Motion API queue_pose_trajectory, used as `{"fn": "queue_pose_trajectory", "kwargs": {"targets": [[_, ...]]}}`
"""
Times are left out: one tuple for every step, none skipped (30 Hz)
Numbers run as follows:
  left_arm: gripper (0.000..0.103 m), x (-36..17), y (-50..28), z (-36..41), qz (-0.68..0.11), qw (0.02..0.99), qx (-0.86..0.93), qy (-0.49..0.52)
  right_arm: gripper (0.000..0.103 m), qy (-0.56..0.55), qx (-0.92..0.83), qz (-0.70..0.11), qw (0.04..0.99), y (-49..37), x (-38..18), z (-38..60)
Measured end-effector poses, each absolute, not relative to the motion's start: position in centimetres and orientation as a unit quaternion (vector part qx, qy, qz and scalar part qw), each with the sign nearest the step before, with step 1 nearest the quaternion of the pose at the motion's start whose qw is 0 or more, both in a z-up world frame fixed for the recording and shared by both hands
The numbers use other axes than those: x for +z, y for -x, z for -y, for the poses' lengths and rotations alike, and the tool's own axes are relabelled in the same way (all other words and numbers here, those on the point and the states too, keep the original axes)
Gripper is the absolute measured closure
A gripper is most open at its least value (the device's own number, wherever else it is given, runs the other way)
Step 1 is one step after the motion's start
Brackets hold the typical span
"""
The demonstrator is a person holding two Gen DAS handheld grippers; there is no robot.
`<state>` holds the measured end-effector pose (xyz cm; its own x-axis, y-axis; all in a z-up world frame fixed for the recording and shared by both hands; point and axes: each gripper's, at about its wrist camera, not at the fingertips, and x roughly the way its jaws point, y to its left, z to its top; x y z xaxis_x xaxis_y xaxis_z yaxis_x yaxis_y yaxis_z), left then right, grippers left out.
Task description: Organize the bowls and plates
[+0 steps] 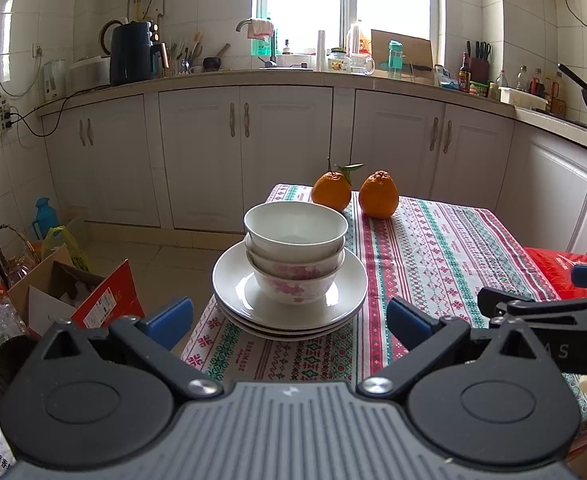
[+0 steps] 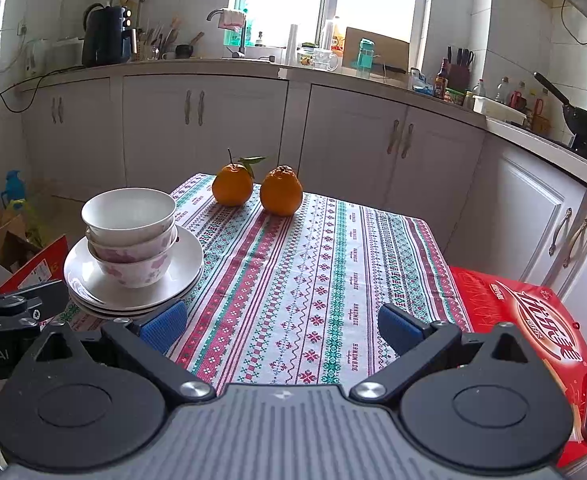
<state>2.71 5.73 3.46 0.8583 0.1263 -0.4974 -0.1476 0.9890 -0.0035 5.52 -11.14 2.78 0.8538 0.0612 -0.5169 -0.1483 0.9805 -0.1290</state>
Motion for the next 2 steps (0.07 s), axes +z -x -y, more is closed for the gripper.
{"fn": "queue_pose_trajectory", "kwargs": {"targets": [[0.001, 3.47, -2.71, -5.73, -0.256, 0.964, 0.071, 0.021, 0.0, 0.082, 0.055, -0.265, 0.959, -5.52, 2.78, 11.13], [0.001, 3.46, -2.72, -5.73, -0.257, 0.964, 0.071, 0.022, 0.0, 0.082, 0.055, -0.264, 0.959, -5.51, 2.77, 11.13]]}}
